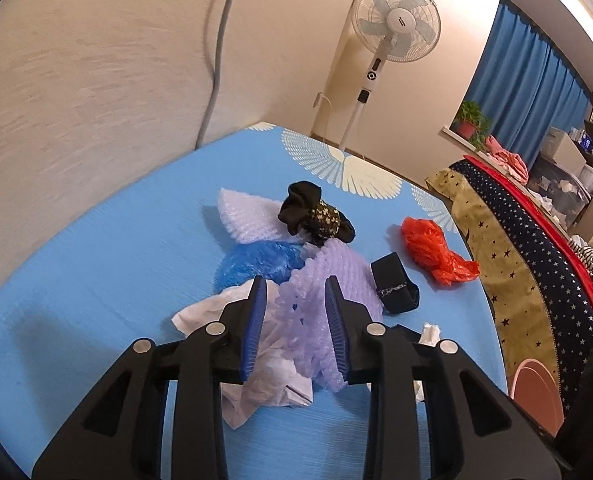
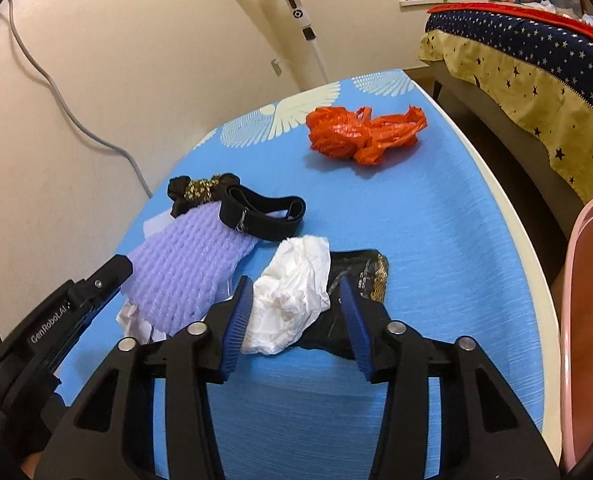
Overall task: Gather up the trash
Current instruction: 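Close the right tool on a white tissue while the left tool grips the lavender foam net, then carry the tissue and foam net with both tools over the pink wastebasket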
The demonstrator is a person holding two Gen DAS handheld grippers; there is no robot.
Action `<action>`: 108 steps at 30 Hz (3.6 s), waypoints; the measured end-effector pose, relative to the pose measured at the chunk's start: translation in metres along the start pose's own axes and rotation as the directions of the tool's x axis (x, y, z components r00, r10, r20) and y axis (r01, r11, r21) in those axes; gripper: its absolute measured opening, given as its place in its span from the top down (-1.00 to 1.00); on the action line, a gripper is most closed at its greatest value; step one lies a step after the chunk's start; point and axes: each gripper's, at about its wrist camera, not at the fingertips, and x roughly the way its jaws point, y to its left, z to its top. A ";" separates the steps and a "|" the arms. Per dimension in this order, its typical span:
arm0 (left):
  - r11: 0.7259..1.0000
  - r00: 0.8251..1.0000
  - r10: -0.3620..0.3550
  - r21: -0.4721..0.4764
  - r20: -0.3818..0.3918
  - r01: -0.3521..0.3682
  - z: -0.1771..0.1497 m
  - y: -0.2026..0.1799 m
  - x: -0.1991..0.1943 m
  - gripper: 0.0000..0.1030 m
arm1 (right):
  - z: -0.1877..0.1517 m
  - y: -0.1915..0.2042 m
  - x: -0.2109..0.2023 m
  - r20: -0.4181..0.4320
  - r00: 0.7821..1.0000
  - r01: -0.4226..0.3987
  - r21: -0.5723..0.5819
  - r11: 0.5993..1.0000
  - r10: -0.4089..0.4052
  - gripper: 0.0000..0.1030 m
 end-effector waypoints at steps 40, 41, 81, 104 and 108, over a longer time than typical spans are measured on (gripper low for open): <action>0.977 0.987 -0.143 0.166 0.068 0.130 0.010 -0.037 -0.080 0.82 | 0.005 0.003 -0.111 0.186 0.981 0.077 -0.064 0.995 -0.064 0.90; 0.976 0.987 -0.147 0.170 0.070 0.133 0.009 -0.038 -0.084 0.82 | 0.005 0.003 -0.117 0.194 0.979 0.080 -0.064 0.995 -0.066 0.90; 0.904 0.942 -0.333 0.293 0.025 0.312 -0.027 -0.117 -0.128 0.82 | 0.006 -0.054 -0.226 0.343 0.894 0.292 0.036 0.956 -0.286 0.90; 0.860 0.914 -0.403 0.318 -0.051 0.398 -0.046 -0.157 -0.110 0.82 | 0.011 -0.089 -0.236 0.353 0.835 0.401 0.134 0.906 -0.421 0.90; 0.853 0.909 -0.412 0.325 -0.063 0.410 -0.049 -0.165 -0.106 0.82 | 0.012 -0.095 -0.237 0.351 0.823 0.418 0.154 0.895 -0.445 0.90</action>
